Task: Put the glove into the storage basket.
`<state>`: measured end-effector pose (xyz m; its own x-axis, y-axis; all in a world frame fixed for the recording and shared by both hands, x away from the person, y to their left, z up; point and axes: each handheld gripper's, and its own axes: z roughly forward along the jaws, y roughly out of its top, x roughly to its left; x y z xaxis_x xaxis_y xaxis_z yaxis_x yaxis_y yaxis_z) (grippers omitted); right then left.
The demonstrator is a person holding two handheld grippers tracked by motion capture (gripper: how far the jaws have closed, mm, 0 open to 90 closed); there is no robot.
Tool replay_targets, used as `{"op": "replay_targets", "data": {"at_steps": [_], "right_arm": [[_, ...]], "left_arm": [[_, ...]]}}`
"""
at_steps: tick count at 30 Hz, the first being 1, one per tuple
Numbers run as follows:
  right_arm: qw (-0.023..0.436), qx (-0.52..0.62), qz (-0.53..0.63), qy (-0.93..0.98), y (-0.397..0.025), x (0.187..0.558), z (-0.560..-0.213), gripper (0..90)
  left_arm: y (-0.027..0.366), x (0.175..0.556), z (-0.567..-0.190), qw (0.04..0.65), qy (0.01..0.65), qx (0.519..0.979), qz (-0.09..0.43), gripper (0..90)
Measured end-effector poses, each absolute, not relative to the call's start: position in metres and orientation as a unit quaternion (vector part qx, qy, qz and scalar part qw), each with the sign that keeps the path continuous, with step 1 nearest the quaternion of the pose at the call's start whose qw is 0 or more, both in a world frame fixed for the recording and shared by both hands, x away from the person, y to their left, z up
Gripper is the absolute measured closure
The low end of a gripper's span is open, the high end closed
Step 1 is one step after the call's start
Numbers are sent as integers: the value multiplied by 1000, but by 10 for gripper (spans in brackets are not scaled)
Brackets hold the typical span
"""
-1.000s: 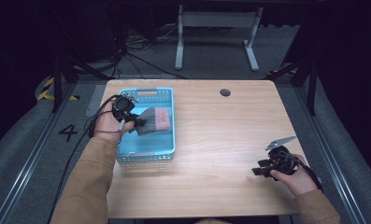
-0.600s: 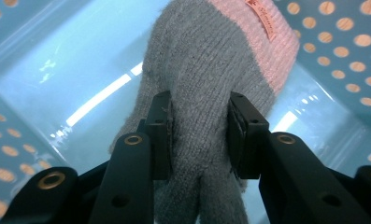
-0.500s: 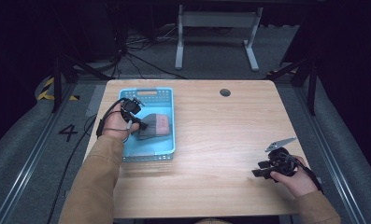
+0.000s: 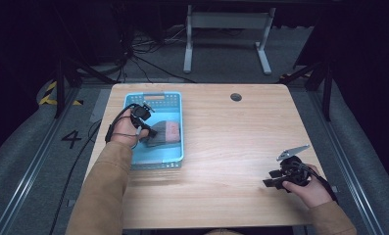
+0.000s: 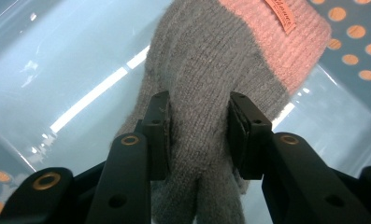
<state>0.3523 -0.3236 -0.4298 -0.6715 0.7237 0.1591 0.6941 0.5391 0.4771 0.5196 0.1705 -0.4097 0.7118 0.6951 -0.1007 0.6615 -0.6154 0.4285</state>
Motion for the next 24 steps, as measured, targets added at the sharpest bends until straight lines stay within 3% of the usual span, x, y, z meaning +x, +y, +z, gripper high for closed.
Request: {"op": "replay_targets", "data": {"at_steps": [12,24], "right_arm": [[26,391,277,877,-318,350,-422,499],[30,370,278,886,-305,364,-418,497]], "left_arm": [[159,515,-406,205,372,900,96,462],[156,478,-367,308,362,874,95,430]]}}
